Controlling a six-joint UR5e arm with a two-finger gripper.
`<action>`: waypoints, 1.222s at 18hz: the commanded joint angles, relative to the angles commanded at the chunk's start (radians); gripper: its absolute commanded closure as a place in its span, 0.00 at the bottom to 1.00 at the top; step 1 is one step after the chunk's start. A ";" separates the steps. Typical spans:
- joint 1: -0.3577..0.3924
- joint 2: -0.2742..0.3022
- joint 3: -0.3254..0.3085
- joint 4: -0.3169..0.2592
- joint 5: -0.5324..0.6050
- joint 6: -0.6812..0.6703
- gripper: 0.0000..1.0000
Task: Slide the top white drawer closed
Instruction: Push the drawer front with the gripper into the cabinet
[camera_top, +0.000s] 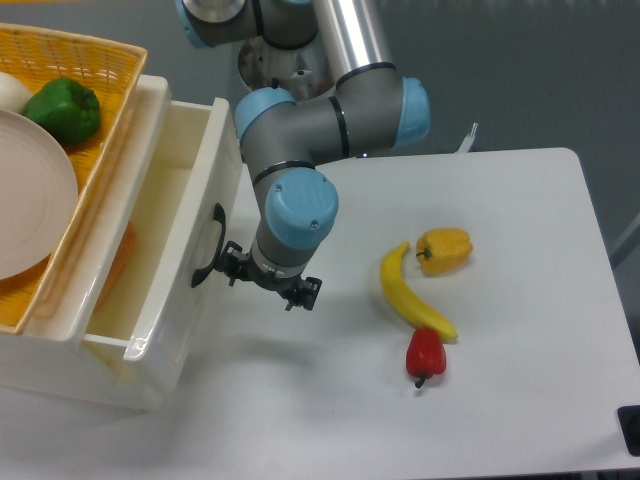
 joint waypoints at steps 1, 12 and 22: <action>-0.003 0.000 0.000 0.000 0.000 0.000 0.00; -0.031 0.002 -0.002 0.003 0.000 0.000 0.00; -0.054 -0.003 -0.002 0.002 0.000 0.000 0.00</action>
